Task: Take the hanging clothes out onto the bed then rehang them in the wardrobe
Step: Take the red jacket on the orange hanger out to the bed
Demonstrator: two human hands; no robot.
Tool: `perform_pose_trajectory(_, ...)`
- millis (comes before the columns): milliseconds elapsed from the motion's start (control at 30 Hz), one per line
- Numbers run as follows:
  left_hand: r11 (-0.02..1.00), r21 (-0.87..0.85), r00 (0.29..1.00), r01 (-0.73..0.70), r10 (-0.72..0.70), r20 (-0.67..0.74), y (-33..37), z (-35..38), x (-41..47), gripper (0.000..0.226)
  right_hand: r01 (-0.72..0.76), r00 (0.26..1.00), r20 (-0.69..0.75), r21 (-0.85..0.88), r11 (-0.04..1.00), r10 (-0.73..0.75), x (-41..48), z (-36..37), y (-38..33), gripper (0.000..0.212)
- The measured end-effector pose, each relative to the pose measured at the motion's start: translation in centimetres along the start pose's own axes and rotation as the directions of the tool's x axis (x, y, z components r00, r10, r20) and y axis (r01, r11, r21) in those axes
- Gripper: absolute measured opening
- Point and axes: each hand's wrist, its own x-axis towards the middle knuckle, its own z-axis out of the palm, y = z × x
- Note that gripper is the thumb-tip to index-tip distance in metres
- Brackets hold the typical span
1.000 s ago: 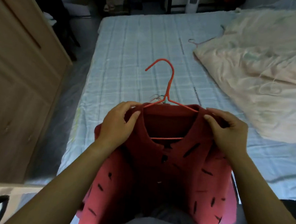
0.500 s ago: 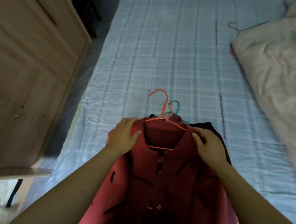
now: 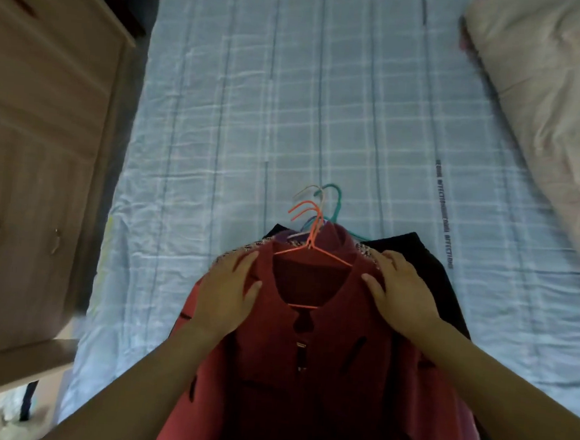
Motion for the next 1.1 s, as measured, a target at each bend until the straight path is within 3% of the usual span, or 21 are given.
perform_pose_trajectory(100,0.999,0.011,0.994,0.049,-0.050,0.094,0.2,0.5,2.6,0.074,0.003,1.000,0.000,0.083,0.997,-0.003,0.9,0.4,0.0,0.038)
perform_pose_trajectory(233,0.992,-0.034,0.983,0.124,-0.118,0.144,0.3,1.0,4.7,0.076,-0.020,0.999,-0.035,0.129,0.991,0.024,0.8,1.3,0.0,0.040)
perform_pose_trajectory(400,0.981,-0.122,0.983,0.150,-0.135,0.123,0.7,0.4,3.9,0.057,-0.076,0.996,0.065,0.136,0.988,0.068,0.2,1.7,0.6,0.043)
perform_pose_trajectory(467,0.982,-0.148,0.987,0.118,-0.100,0.124,0.7,-0.1,2.8,0.041,-0.070,0.993,0.111,0.167,0.983,0.052,-0.1,1.7,0.7,0.045)
perform_pose_trajectory(533,0.989,-0.130,0.992,0.075,-0.060,0.111,0.6,-0.4,1.4,0.038,-0.055,0.991,0.130,0.185,0.981,0.031,-0.6,1.3,0.6,0.044)
perform_pose_trajectory(700,0.988,-0.128,0.991,0.091,-0.078,0.107,0.7,-0.9,-2.1,0.073,0.056,0.998,-0.017,0.256,0.965,-0.053,-2.9,-0.2,-0.4,0.034)
perform_pose_trajectory(933,0.987,-0.154,0.999,-0.039,0.034,-0.039,1.0,-3.8,-3.7,0.062,0.221,0.927,-0.356,0.258,0.941,-0.120,-8.1,-3.6,-3.0,0.036)
perform_pose_trajectory(1033,0.981,-0.181,0.996,-0.075,0.066,-0.056,1.8,-5.8,-4.4,0.059,0.259,0.902,-0.409,0.260,0.930,-0.137,-10.2,-4.5,-3.3,0.035)
perform_pose_trajectory(1100,0.973,-0.210,0.988,-0.093,0.063,-0.145,2.3,-7.0,-5.8,0.049,0.292,0.898,-0.406,0.259,0.921,-0.171,-11.0,-5.3,-3.6,0.035)
